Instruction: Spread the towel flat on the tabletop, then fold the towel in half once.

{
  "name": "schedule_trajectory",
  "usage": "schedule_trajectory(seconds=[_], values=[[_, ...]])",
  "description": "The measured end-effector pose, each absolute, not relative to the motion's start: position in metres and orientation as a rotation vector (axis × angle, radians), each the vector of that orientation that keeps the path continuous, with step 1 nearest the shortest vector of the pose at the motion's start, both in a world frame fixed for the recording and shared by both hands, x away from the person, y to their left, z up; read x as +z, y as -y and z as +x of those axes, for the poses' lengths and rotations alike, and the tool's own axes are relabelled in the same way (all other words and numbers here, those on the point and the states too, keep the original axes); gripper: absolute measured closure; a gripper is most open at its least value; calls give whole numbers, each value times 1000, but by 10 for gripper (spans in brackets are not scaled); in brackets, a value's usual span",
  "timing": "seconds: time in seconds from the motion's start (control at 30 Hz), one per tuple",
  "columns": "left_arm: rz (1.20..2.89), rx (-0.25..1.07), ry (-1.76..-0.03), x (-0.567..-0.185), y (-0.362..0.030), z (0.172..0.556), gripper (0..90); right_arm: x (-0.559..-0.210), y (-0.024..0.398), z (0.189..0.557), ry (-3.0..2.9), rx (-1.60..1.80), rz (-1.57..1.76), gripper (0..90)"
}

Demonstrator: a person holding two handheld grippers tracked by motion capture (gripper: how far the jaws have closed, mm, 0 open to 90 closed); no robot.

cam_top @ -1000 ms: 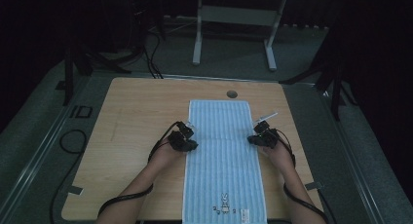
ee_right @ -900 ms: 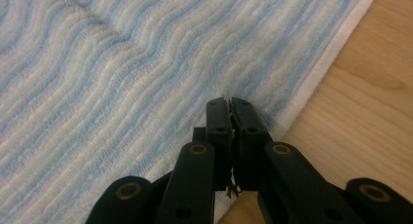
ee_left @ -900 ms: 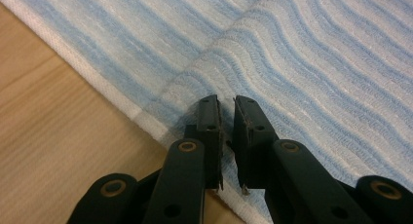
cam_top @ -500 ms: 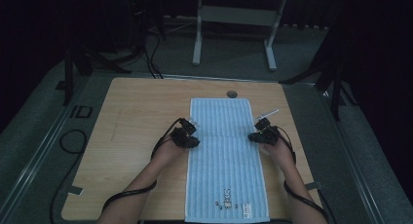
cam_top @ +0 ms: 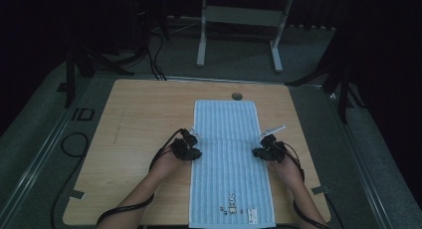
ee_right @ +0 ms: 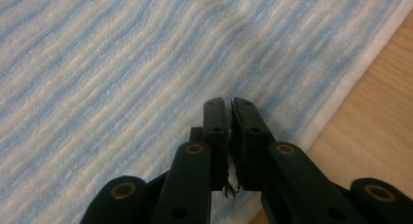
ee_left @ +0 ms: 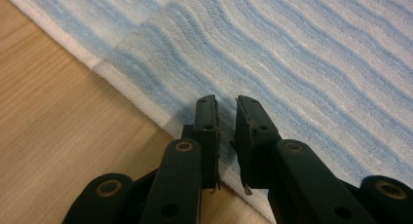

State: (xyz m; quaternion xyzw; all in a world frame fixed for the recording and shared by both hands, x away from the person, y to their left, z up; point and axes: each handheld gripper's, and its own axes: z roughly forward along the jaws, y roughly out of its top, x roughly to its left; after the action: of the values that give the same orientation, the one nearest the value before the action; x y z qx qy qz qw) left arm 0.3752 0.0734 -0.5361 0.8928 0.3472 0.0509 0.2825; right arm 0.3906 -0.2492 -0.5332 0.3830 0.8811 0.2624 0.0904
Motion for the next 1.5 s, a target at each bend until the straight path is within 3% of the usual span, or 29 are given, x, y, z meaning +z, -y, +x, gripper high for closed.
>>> schedule_trajectory(seconds=[0.3,0.37,0.43,0.5,0.53,0.73,0.83,1.1,1.27,1.5], values=[[2402,126,-916,-535,-74,365,749,-532,245,377,-2630,762,1110,816],[2399,115,-926,-533,-74,365,685,-530,247,378,-2632,790,1119,791],[2393,115,-950,-531,-75,365,573,-526,249,379,-2619,815,1124,745],[2387,115,-954,-530,-76,365,550,-523,250,380,-2616,827,1123,712],[2376,124,-968,-528,-79,367,508,-518,252,381,-2596,831,1132,601],[2343,154,-985,-522,-88,369,463,-506,260,384,-2587,814,1102,447],[2333,169,-983,-521,-92,372,411,-505,265,387,-2596,810,1113,412],[2328,181,-1045,-522,-108,382,408,-507,271,397,-2587,799,1187,307],[2305,206,-1077,-519,-116,391,408,-507,278,406,-2562,813,1226,333],[2267,227,-1129,-520,-117,415,410,-506,282,431,-2532,752,1247,515]])
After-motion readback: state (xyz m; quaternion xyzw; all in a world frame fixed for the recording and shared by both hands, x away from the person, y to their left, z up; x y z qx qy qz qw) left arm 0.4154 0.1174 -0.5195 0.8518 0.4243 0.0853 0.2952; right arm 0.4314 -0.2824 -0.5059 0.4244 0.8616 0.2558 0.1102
